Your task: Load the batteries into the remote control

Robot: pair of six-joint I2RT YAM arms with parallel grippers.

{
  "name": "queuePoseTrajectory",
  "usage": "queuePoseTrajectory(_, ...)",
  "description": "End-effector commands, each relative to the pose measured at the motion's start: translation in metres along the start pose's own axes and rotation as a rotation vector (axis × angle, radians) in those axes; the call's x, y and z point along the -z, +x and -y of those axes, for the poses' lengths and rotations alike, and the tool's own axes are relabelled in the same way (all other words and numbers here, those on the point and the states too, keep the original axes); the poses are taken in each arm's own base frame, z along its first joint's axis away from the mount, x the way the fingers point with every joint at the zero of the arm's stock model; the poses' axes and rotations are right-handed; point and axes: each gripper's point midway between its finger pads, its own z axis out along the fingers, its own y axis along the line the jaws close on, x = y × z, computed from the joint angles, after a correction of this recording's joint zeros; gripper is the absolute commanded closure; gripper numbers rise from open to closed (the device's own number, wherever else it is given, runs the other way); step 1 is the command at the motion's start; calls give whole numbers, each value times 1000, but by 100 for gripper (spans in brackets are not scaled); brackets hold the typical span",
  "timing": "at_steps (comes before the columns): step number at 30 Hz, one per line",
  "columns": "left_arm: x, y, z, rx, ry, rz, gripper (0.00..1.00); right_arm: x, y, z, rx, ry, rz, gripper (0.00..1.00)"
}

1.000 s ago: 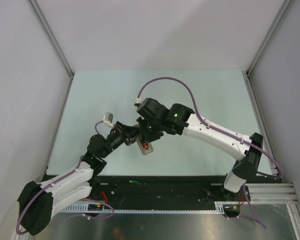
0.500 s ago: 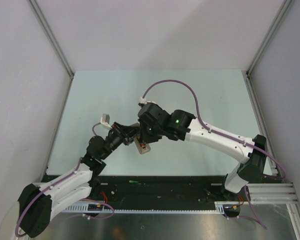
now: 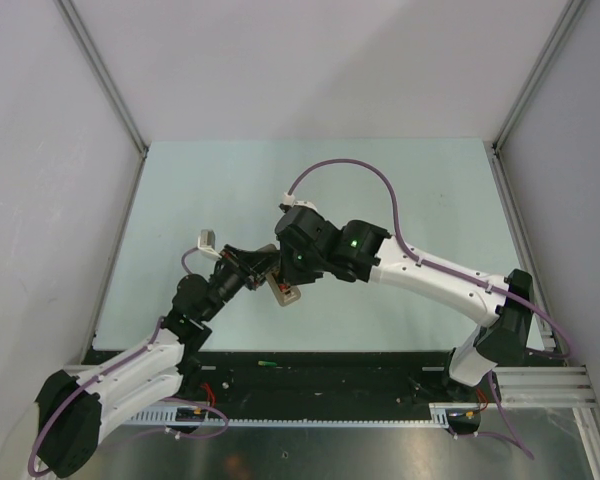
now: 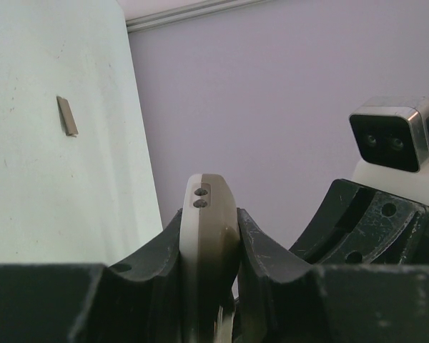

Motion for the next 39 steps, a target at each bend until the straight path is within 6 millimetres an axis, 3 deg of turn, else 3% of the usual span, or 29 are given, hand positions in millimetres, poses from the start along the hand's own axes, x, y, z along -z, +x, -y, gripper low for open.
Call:
queuePoseTrajectory(1,6,5,54,18,192,-23,100,-10,-6,-34,2,-105,28,98)
queuePoseTrajectory(10,8,8,54,15,196,-41,100,-13,0,-35,50,-88,-38,86)
queuePoseTrajectory(22,10,7,54,8,201,-33,100,-9,12,-21,83,-39,-103,67)
queuePoseTrajectory(33,9,7,52,7,194,-31,100,-1,5,-15,81,-20,-83,64)
queuePoseTrajectory(39,9,6,45,13,177,-26,100,2,-1,0,65,13,-75,64)
